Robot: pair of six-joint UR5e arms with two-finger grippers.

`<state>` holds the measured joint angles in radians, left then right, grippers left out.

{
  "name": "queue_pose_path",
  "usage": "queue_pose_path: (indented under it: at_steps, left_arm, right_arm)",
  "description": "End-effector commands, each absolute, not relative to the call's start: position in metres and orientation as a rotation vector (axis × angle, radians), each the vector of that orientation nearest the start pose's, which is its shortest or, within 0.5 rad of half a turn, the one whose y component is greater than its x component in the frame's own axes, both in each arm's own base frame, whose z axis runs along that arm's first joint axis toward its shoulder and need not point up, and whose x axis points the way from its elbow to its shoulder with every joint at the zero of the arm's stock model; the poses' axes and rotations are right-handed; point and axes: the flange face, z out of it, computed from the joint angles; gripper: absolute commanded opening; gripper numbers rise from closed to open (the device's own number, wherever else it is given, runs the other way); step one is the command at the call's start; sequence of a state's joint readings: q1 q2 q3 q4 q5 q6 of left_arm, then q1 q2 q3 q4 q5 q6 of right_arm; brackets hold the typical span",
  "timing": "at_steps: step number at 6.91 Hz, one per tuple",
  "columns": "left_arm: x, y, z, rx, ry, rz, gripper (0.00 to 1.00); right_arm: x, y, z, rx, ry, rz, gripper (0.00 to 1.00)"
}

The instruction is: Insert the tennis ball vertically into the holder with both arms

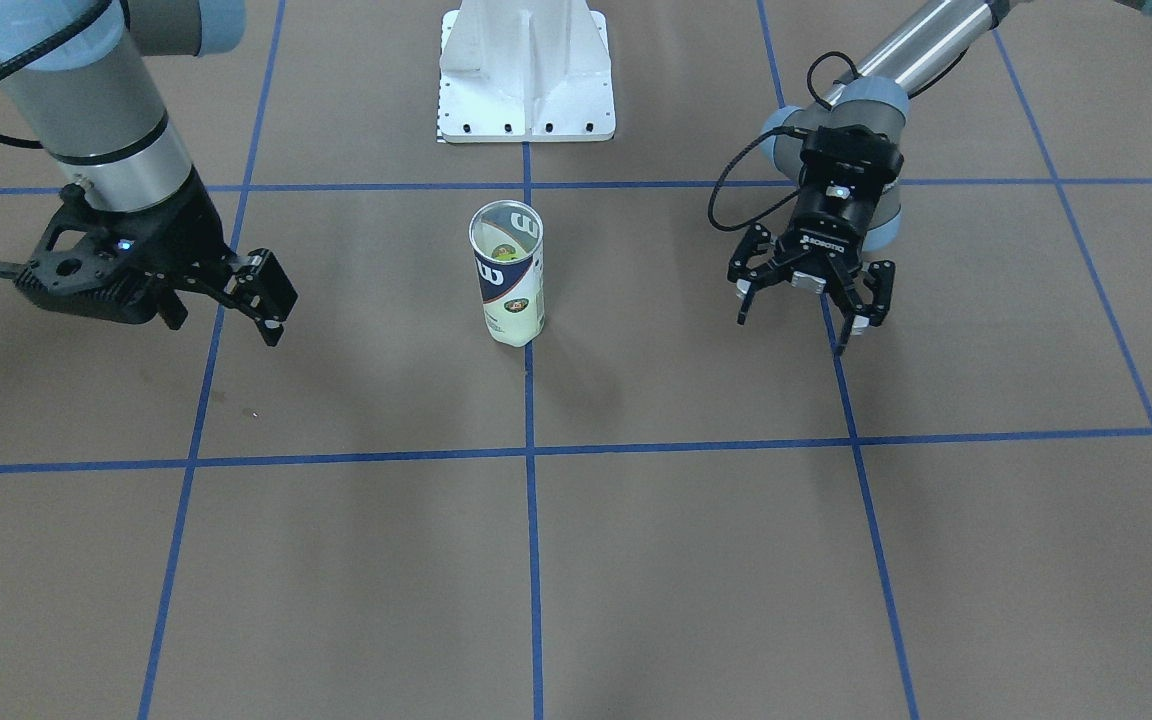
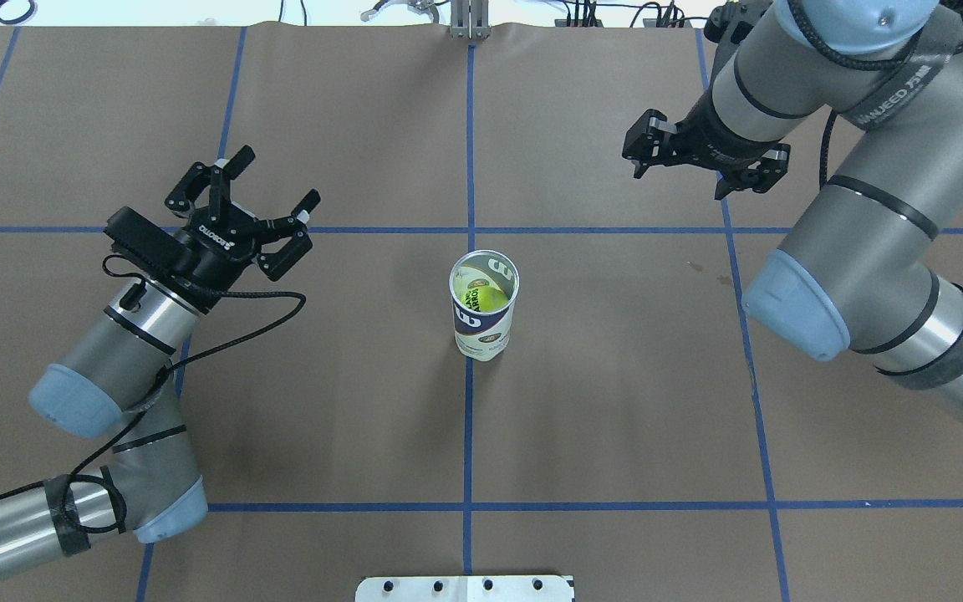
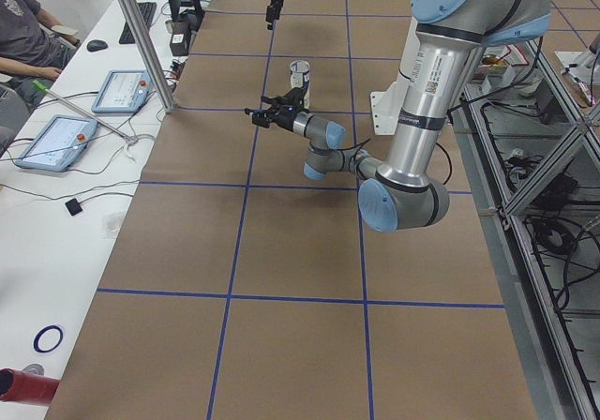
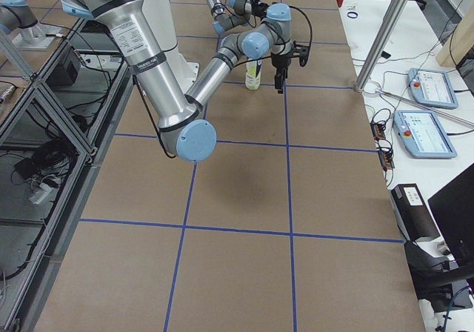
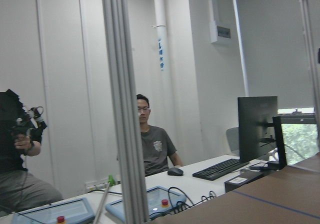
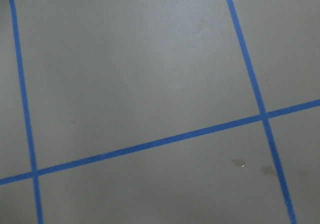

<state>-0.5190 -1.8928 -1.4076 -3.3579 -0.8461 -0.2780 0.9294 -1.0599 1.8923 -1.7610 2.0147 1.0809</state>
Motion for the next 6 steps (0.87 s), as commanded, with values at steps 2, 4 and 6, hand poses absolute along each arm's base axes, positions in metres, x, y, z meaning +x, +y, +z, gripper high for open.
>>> queue_pose_path:
  at_steps: [2,4,6]
  left_arm:
    - [0.341,-0.513,0.439,1.449,0.521,-0.237,0.99]
    - [0.289,-0.568,0.466,1.235,0.495,-0.168,0.99]
    - [0.225,-0.619,0.484,0.903,0.526,-0.095,0.99]
  right_arm:
    - [-0.215,-0.588,0.349,0.045,-0.677,0.18,0.99]
    - [-0.199,-0.602,0.384,0.038,-0.657,0.176,0.99]
    - [-0.176,-0.618,0.446,0.066,-0.665,0.139,0.99]
